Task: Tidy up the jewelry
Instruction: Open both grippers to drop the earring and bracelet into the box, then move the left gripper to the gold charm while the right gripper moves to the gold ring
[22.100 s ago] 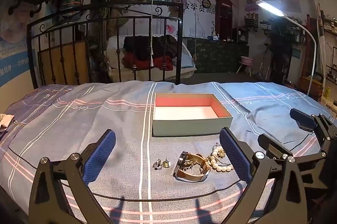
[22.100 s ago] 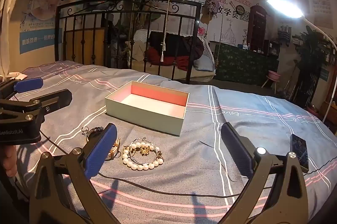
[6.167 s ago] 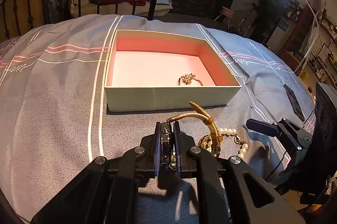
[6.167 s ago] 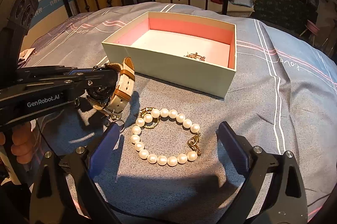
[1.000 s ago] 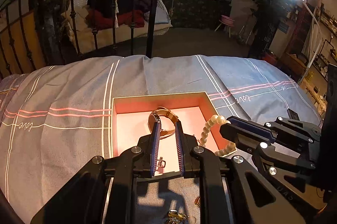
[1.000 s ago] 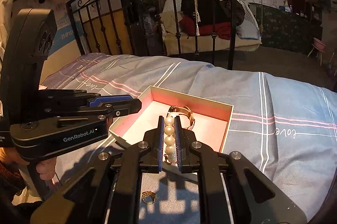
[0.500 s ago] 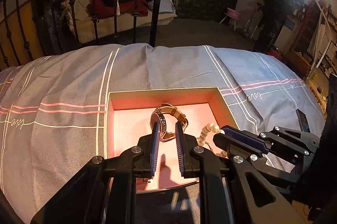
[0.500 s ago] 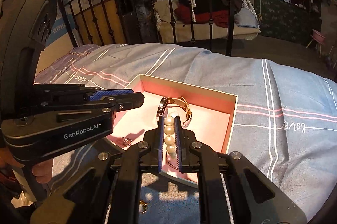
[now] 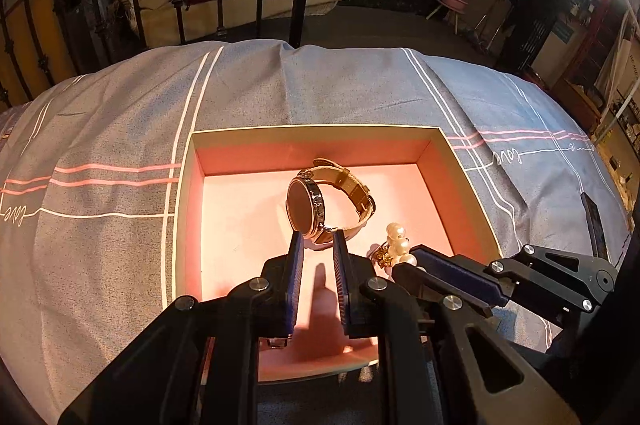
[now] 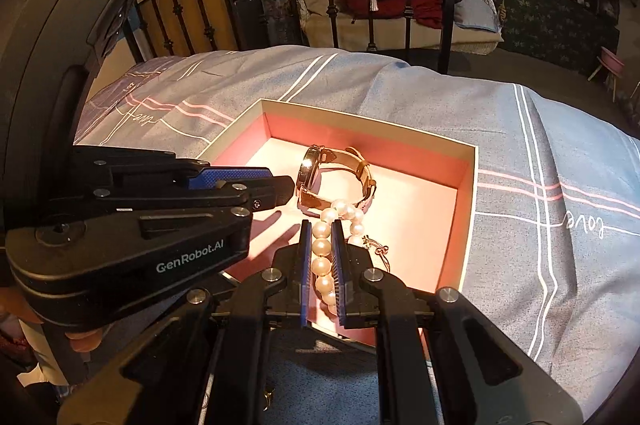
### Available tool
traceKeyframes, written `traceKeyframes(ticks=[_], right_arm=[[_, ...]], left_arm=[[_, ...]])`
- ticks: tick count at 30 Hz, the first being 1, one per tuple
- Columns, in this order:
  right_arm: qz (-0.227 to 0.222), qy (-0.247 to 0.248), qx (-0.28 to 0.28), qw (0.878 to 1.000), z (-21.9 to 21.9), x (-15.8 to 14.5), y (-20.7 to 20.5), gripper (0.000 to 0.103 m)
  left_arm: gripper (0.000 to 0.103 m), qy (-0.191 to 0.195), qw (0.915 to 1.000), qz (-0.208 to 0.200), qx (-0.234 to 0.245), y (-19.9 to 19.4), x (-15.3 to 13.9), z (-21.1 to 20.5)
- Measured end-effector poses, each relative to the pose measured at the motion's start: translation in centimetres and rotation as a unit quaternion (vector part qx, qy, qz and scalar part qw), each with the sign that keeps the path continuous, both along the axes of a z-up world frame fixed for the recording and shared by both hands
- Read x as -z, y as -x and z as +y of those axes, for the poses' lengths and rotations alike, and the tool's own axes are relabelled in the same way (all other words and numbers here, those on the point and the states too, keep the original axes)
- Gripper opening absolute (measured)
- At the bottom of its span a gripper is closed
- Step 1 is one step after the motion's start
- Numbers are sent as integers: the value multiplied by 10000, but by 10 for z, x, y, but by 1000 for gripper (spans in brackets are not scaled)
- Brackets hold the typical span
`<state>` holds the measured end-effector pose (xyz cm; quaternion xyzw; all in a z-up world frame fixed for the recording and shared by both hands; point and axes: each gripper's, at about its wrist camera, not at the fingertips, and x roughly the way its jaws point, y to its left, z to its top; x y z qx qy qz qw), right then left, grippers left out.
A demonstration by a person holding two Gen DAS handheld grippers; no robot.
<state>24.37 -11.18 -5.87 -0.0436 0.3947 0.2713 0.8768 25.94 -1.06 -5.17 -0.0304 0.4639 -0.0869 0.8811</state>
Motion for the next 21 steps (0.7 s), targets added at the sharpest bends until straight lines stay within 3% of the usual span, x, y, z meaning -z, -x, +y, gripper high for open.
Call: traceKeyframes(ticks=[12,14,15,16,17,18,21], right_arm=[[-103,50,15,9999,1,-5,4,11],[-168,36,92,9998,-2,-8,8,18],[-250,44,210,9995,-6,-12,11,45],[-387,46,362,9986,-10,-17,15,82],[-587,13,509,9970,-16,-24,21,92],[-706,-25,621,9956,-21,-30,27,94],[-886,-200,995,9909,-44,-45,43,95]], left_arm=[[15,-24,9999,-54,-119,3,-8,4],[19,29,9999,-92,-140,6,-13,5],[37,52,9997,-124,-180,8,-17,7],[69,41,9995,-184,-269,12,-21,9],[81,22,9987,-316,-409,17,-27,12],[92,24,9974,-487,-533,24,-34,16],[96,69,9967,-651,-487,44,-44,21]])
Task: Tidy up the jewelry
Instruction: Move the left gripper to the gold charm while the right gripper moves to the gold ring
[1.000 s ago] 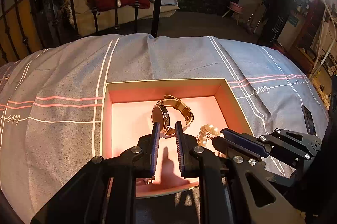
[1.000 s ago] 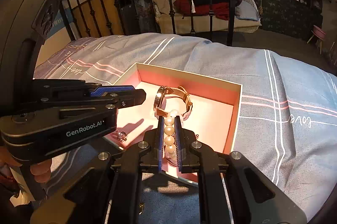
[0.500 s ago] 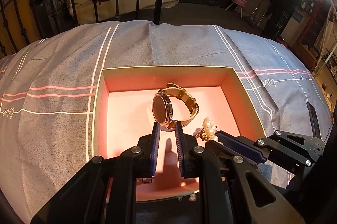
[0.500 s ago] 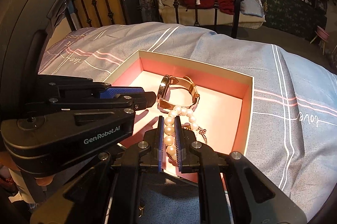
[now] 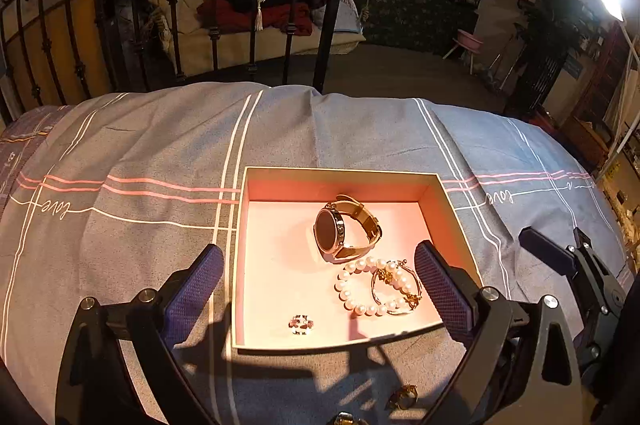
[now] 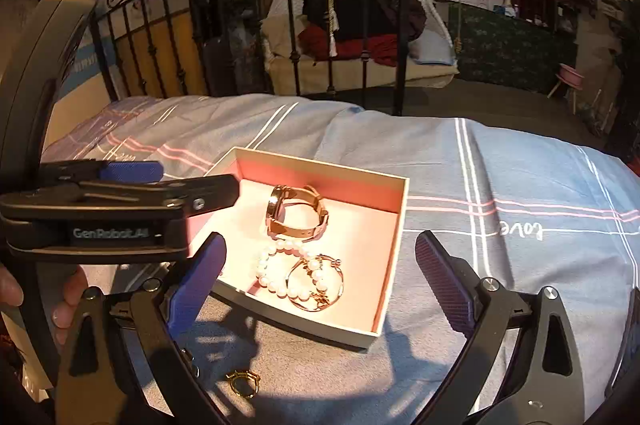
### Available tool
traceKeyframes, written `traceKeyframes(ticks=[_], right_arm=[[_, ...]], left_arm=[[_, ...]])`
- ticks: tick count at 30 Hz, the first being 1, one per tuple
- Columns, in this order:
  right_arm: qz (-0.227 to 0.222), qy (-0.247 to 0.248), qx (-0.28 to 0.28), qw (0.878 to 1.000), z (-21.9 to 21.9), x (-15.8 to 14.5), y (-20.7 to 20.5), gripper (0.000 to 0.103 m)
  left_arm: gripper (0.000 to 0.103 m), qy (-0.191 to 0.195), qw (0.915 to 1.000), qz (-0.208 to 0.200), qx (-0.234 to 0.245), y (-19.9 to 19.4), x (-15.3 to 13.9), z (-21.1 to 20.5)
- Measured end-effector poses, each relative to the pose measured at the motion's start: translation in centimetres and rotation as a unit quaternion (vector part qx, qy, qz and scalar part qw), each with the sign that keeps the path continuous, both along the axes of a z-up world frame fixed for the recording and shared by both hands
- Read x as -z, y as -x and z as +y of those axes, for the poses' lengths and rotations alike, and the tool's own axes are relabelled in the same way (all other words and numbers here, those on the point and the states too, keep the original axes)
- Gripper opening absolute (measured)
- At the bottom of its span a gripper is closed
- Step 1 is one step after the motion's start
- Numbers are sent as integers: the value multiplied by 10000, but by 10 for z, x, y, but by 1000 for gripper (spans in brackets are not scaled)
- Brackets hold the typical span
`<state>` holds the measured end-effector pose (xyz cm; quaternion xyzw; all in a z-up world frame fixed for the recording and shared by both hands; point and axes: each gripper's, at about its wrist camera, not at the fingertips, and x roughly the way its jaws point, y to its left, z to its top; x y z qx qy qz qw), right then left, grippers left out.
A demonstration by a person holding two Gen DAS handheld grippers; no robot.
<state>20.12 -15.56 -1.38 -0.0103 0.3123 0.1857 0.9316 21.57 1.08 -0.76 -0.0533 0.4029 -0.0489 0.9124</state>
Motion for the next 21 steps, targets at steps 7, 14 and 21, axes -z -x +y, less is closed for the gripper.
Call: traceKeyframes(ticks=[7,14,21], right_arm=[[316,-309,161,9989,-38,16,40,97],[1065,2,-436,9934,-17,66,61,80],[1145,122,-560,9918,-4,75,68,78]], left_arm=[[96,-157,9994,166,251,63,29,2],[89,-317,9968,379,627,100,60,-10],[63,-325,9953,517,748,100,73,-15]])
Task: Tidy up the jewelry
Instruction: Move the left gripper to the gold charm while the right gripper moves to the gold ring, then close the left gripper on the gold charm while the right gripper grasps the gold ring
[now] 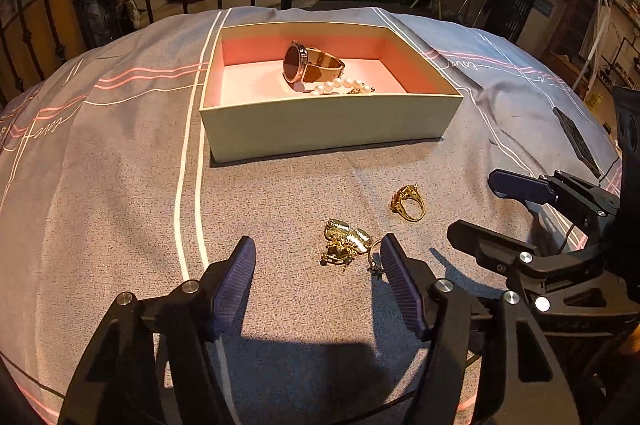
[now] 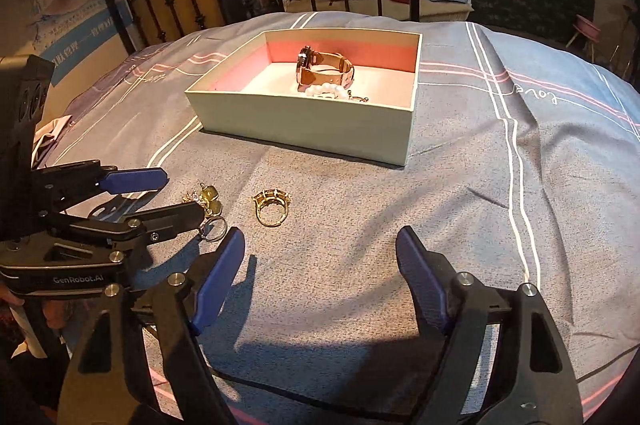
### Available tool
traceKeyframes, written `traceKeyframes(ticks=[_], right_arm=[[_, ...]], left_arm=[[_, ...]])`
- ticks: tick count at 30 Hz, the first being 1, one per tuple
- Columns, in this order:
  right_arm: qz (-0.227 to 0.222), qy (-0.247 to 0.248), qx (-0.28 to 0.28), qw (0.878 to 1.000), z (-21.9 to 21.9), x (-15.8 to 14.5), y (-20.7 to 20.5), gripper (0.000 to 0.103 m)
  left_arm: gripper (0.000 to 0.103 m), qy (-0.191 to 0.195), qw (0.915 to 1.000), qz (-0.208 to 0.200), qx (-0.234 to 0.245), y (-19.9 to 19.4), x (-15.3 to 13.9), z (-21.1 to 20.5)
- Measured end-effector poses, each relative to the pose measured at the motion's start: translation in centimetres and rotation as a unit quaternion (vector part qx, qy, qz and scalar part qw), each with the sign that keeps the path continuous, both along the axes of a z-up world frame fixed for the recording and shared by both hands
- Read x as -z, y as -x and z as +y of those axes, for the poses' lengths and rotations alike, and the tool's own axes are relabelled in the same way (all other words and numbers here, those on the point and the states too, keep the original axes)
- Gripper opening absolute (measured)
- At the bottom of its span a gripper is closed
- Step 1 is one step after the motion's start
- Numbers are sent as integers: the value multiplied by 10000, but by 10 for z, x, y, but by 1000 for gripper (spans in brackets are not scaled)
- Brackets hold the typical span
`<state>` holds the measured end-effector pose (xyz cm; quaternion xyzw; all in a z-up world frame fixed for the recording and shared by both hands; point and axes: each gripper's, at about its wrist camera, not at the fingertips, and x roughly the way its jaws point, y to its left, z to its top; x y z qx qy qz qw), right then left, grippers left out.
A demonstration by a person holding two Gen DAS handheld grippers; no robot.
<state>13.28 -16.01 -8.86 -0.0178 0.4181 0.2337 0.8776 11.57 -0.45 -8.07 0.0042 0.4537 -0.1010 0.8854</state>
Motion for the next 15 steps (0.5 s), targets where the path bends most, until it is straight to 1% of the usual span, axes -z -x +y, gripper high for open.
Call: traceKeyframes(ticks=[2,4,6,9,12,15], right_arm=[[37,32,-32,10000,2,2,0,78],[66,89,-85,9999,5,2,-5,78],[84,160,-152,9997,11,3,-8,77],[121,264,-240,9993,19,4,-15,73],[158,334,-325,9988,27,4,-21,72],[162,399,-457,9980,36,5,-22,72]], left_arm=[[60,-28,10000,0,-6,-1,1,-2],[54,-37,10000,7,28,-1,2,-3],[52,-55,10000,10,55,0,3,-4],[42,-82,9999,10,90,1,5,-4],[37,-65,9999,-5,99,2,6,0],[18,14,10000,-8,97,3,6,4]])
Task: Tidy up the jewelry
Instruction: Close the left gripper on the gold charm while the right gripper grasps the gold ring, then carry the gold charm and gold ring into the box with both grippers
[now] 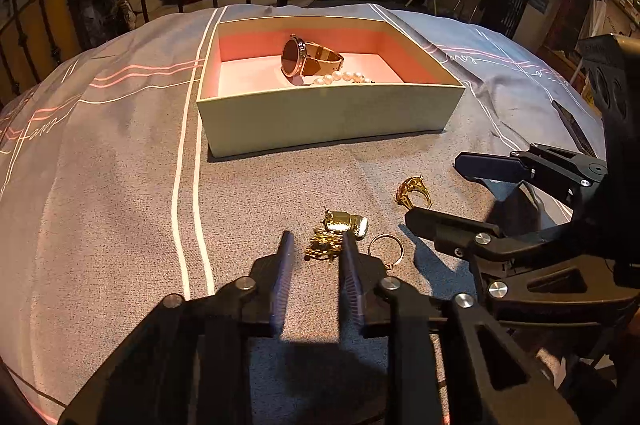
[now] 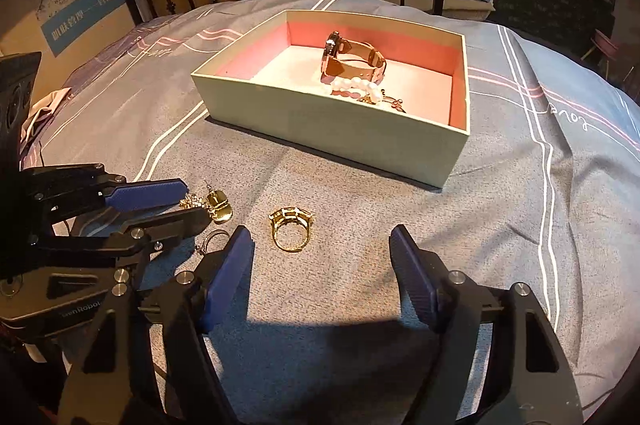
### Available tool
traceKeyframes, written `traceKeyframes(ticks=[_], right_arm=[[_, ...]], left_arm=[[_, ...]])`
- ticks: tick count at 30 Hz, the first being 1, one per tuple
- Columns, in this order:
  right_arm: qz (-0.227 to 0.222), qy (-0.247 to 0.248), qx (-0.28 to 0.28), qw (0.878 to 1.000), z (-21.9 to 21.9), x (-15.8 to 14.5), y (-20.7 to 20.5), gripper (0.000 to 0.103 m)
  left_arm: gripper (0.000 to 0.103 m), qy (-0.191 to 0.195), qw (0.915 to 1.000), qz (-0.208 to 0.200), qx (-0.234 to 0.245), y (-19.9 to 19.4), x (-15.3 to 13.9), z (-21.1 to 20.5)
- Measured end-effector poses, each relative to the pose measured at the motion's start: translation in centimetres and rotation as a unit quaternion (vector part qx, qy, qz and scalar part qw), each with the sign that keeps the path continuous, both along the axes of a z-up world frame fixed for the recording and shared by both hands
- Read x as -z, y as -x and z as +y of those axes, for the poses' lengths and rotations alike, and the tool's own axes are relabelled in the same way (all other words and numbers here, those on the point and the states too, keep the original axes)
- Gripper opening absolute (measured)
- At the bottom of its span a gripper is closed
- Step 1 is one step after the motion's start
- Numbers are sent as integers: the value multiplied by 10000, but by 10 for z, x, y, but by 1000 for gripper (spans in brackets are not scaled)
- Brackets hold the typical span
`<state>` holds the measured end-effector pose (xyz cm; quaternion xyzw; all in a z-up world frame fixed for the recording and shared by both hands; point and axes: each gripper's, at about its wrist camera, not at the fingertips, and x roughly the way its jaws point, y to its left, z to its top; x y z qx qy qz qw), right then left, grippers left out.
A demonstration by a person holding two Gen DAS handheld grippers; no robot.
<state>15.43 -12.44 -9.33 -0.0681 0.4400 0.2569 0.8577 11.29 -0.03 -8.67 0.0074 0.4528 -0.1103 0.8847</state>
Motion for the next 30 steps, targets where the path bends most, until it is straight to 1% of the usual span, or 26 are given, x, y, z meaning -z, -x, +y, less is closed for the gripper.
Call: traceKeyframes(ticks=[2,6,9,10,11,12,13,18,23,26,30], right_arm=[[-18,50,-60,10000,5,0,1,72],[20,48,-107,9999,8,1,-1,67],[37,99,-231,9997,14,2,-2,52],[34,93,-279,9996,15,2,-2,44],[34,80,-322,9994,16,2,-1,39],[14,75,-322,9995,16,1,-1,30],[-3,54,-323,9995,15,0,0,24],[-114,-104,-278,9995,9,-6,5,24],[-225,-160,-208,9994,5,-14,8,24],[-313,-195,-140,9992,3,-20,5,24],[-521,-252,-29,9983,1,-36,-2,24]], left_arm=[[18,66,10000,-10,6,1,0,2],[18,146,9999,-21,-23,1,-1,4],[18,142,9999,-34,-68,1,-3,5],[18,142,9999,-40,-85,1,-4,5],[18,149,9998,-44,-95,1,-5,5],[18,138,9998,-47,-104,1,-5,5],[18,142,9998,-45,-115,1,-6,6],[18,200,9997,-59,-142,-1,-9,7],[18,307,9994,-83,-113,-4,-17,5],[18,371,9991,-197,-81,-10,-28,2],[18,438,9984,-352,-82,-27,-47,-2]])
